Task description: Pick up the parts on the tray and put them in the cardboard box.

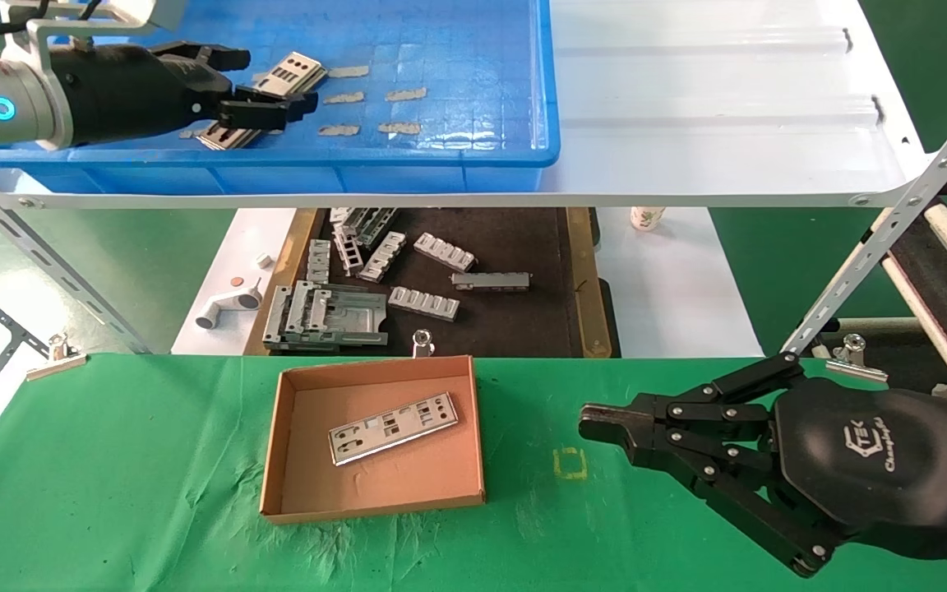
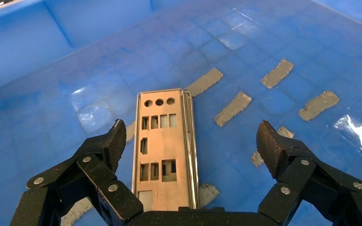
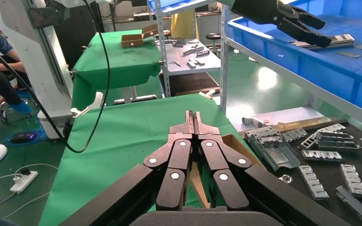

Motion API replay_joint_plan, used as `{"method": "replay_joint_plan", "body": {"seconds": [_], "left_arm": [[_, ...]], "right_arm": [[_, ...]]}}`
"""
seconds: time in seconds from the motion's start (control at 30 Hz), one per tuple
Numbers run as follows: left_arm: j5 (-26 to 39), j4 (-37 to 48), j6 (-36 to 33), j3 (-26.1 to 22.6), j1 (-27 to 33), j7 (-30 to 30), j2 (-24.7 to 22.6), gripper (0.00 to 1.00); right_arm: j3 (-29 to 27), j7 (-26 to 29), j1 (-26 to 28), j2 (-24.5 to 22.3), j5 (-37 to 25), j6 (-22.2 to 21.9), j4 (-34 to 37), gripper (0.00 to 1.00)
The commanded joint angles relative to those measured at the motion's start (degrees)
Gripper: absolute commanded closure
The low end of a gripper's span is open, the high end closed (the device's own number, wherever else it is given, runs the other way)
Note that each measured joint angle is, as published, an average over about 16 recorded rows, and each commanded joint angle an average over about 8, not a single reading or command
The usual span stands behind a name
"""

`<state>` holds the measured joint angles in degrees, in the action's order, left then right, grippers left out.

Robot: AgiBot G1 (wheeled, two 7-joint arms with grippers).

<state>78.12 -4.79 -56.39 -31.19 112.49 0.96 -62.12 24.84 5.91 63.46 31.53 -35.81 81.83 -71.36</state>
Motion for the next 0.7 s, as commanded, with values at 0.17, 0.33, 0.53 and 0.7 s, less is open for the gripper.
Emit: {"method": "replay_joint_plan", "body": {"seconds": [0.17,0.33,0.53,0.7], "left_arm": [[-0.13,1.54,0.37,0.11,0.40,1.06,-0.41,1.00],[-0.34,2.48,0.88,0.27,0.54,1.55,-0.71,1.00],[-0.56,3.46,2.28,0.44,0.48,1.83,-1.15,1.00],[-0.67,3.97,3.29,0.52,0.40,1.98,-1.47,1.00]], "right_arm": [[0.00,0.00,0.00,0.00,0.00,0.00,0.00,1.00],[0.00,0.00,0.00,0.00,0.00,0.00,0.00,1.00],[0.00,0.00,0.00,0.00,0.00,0.00,0.00,1.00],[0.00,0.00,0.00,0.00,0.00,0.00,0.00,1.00]]}}
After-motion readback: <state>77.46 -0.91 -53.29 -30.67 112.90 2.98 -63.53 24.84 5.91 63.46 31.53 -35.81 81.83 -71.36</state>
